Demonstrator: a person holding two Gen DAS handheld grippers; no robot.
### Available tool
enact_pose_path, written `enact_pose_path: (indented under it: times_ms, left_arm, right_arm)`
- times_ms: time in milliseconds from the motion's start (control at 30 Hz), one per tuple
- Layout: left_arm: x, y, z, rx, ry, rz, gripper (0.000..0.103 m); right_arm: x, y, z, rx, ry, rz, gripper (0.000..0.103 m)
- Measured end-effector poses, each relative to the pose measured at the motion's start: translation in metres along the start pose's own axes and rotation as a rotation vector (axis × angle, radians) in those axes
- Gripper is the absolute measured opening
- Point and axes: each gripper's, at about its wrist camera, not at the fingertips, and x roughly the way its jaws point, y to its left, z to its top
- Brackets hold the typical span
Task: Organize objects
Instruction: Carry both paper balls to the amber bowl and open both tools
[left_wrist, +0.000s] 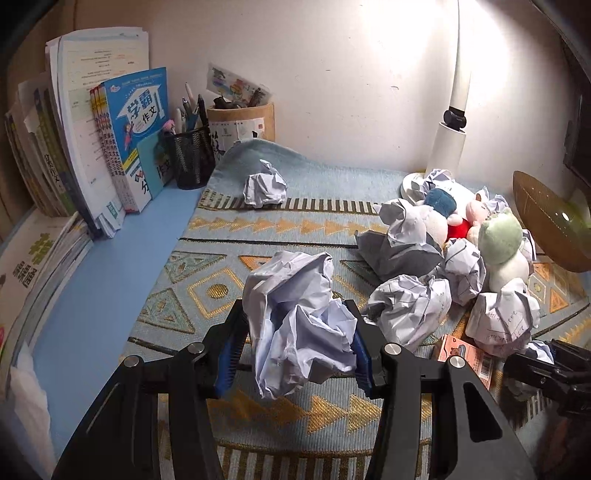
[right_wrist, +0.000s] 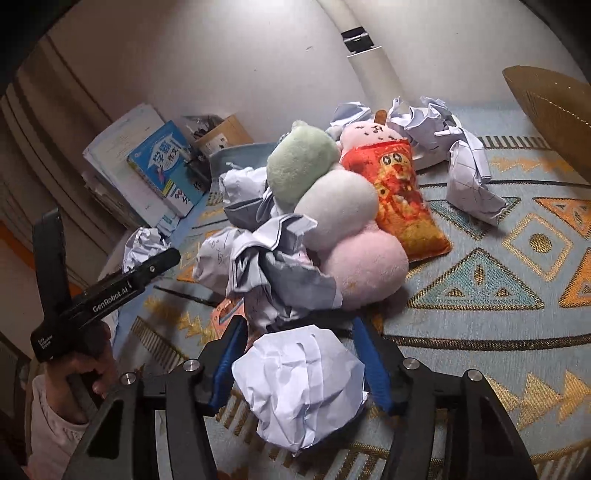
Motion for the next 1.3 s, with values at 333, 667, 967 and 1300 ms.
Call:
enact_pose_path:
  times_ms: [333, 667, 967, 1300]
  left_arm:
    - [-0.003, -0.017, -0.003, 0.018, 0.003, -0.014, 0.048]
    - [-0.015, -0.095, 0.040, 0.093, -0.065, -0.133, 0.048]
    - [-0.006, -0.251, 0.115, 0.208, -0.109, -0.371, 0.048]
    - [0.027, -0.364, 0.131, 0.351, -0.093, -0.466, 0.102]
  right_arm:
    - [-0.012, 0.009, -0.011, -0.085, 0.044, -0.074, 0.054]
    - [-0.098, -0.052, 0.043, 0.112, -0.116, 0.043, 0.054]
    - [-0.187, -0.142, 0.140, 0.157, -0.263, -0.218, 0.055]
    - [-0.195, -0.218, 0.176, 0.308, -0.226, -0.302, 0.072]
